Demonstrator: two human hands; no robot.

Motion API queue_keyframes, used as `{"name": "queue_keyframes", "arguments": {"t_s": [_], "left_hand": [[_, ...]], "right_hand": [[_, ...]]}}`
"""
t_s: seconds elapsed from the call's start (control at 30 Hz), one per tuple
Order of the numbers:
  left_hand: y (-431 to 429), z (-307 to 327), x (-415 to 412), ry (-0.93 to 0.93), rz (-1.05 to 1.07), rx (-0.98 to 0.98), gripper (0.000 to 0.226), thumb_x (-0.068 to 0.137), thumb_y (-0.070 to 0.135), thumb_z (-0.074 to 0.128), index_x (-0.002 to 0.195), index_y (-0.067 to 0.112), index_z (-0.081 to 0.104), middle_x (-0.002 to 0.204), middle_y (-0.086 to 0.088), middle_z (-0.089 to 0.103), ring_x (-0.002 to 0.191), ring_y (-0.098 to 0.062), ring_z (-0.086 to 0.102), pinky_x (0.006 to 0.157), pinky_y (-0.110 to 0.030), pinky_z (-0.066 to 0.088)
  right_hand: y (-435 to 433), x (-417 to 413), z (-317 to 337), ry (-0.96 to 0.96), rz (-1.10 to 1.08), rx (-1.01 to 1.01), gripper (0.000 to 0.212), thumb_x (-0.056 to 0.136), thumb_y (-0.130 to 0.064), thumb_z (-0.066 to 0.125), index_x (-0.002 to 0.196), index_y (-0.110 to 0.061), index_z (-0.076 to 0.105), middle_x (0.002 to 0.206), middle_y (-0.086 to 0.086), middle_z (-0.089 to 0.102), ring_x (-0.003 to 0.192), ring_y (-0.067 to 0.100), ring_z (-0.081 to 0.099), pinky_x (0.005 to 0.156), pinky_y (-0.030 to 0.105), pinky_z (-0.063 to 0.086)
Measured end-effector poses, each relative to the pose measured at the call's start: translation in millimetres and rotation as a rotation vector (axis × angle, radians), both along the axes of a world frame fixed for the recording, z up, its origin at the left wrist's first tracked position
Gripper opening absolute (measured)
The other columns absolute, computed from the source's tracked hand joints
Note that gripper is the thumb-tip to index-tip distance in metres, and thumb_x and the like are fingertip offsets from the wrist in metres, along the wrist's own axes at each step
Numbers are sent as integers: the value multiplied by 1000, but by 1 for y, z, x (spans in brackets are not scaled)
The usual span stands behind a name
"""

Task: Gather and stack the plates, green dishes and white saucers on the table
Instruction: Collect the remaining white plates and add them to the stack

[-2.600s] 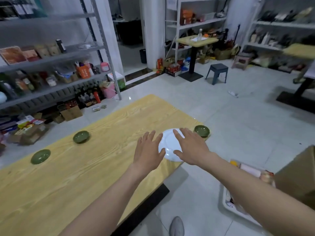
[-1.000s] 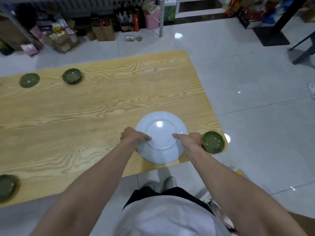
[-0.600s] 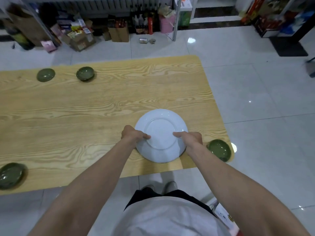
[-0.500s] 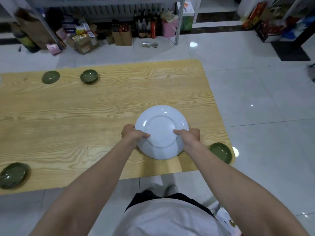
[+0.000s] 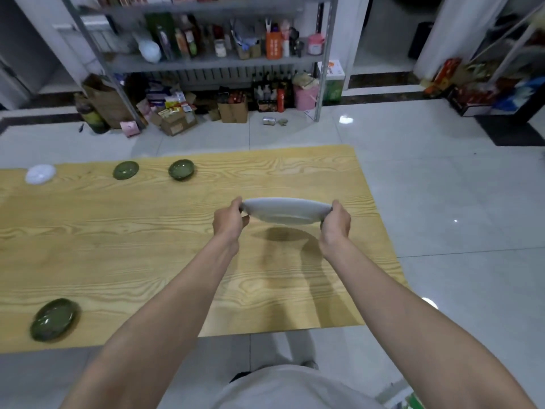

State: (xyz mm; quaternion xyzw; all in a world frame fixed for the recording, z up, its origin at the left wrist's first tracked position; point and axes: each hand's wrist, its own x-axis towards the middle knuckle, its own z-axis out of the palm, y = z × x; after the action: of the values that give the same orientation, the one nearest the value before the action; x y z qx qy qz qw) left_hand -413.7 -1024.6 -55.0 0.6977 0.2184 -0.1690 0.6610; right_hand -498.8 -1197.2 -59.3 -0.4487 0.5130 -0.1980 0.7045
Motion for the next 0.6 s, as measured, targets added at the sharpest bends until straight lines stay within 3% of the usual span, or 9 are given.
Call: {"name": "queue_keyframes", "arguments": {"t_s": [0.07,0.17,0.23,0.33,0.4,0.47,0.53,0.6], "left_hand": [[3,3,-1,4,-3,-73,19,95,12,57,77,7,62,97,-9,66,84,-28,68,78,-32,58],[12,8,-11,-70,-127,-99,23,92,-8,49,101,-4,69,103,-12,70,90,-25,68,66,-24,59],[19,6,-18,-140,-194,-63,36,90,-13,46,103,6,74,100,-5,74,89,-20,69,67,-23,58],[31,4,-21,-197,-226,-9,55,91,-10,43,77,29,78,86,10,75,84,-16,66,78,-32,57],[39,3,-23,-215,-243,22,64,92,-8,41,68,38,78,78,19,73,81,-13,64,84,-34,55],[49,6,-27,-240,-275,62,64,92,-4,44,68,45,76,82,22,73,85,-11,63,89,-33,53],[60,10,-30,-276,-328,159,52,92,4,51,71,46,75,98,20,73,92,-8,63,87,-21,51],[74,17,-31,-354,-358,346,32,94,14,58,96,41,75,118,16,68,109,-12,62,88,-11,44]], "right_hand": [[-2,-3,1,-37,-10,23,17,99,-11,42,84,-11,50,88,5,49,91,21,43,75,31,36],[-3,-15,-1,-67,130,8,25,92,4,33,95,-12,52,105,7,55,96,22,49,84,30,41],[-5,-25,-1,-77,260,-28,33,87,10,35,96,-7,62,99,8,63,89,23,57,81,34,49],[-8,-36,4,-76,433,-8,34,89,11,50,109,-12,65,94,5,70,77,23,68,56,32,57],[-8,-41,7,-87,463,55,41,89,13,56,119,-14,60,103,11,69,76,25,69,51,33,57],[-4,-42,7,-110,439,105,51,87,16,57,130,-10,57,115,18,67,79,29,69,52,37,58],[5,-41,8,-115,431,115,57,86,18,56,137,-7,54,117,19,67,80,30,69,52,37,58],[17,-37,11,-124,435,110,59,85,18,55,138,-7,54,117,17,67,82,31,69,53,39,59]]}}
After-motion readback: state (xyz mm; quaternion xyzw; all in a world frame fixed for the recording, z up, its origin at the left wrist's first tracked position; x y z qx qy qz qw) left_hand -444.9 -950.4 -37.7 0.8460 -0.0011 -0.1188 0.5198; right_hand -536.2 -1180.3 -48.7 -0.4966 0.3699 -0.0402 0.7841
